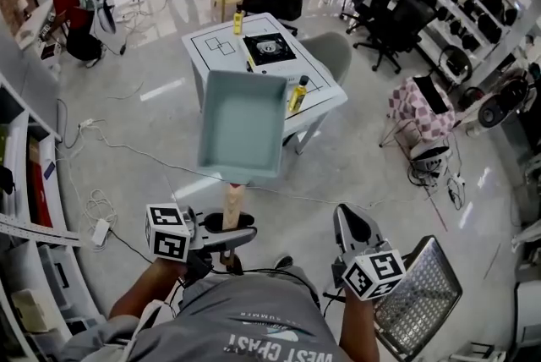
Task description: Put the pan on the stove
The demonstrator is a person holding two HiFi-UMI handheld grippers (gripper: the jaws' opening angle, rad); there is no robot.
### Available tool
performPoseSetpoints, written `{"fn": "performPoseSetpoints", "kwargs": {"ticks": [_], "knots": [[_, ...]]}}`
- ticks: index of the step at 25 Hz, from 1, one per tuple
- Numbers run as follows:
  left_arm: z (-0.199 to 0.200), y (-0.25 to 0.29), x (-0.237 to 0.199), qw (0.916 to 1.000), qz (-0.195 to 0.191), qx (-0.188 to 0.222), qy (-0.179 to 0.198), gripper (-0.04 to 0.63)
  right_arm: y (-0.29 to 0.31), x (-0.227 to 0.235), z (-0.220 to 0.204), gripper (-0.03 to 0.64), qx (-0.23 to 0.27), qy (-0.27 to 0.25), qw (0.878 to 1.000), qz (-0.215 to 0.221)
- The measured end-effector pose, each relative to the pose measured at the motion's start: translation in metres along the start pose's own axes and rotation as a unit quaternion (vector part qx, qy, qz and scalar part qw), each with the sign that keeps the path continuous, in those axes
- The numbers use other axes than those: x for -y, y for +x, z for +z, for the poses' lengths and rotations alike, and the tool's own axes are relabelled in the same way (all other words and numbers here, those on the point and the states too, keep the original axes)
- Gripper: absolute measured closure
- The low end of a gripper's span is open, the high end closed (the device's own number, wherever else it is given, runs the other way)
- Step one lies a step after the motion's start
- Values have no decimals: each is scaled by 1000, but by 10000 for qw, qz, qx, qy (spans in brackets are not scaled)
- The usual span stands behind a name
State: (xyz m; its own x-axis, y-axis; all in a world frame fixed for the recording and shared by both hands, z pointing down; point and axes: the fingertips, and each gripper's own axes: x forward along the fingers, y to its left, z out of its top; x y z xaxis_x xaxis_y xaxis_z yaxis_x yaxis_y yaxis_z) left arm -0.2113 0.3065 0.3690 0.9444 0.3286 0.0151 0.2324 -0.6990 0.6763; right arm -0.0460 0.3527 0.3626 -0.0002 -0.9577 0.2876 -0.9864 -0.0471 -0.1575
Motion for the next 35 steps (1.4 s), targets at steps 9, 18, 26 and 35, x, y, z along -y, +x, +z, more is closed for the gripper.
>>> {"fn": "performPoseSetpoints", "kwargs": {"ticks": [9, 18, 26, 35], "knots": [[21, 17, -33, 9997, 226, 42, -81, 472, 51, 32, 5, 606, -100, 145, 9995, 259], [62, 56, -65, 9976, 586, 370, -79, 472, 102, 82, 39, 606, -83, 47, 9971, 757], [85, 99, -88, 9950, 829, 554, -15, 472, 137, 132, 55, 606, -130, -39, 9933, 1147], [115, 139, -120, 9919, 964, 805, -182, 472, 175, 182, 53, 606, -382, 18, 9898, 1374]]}}
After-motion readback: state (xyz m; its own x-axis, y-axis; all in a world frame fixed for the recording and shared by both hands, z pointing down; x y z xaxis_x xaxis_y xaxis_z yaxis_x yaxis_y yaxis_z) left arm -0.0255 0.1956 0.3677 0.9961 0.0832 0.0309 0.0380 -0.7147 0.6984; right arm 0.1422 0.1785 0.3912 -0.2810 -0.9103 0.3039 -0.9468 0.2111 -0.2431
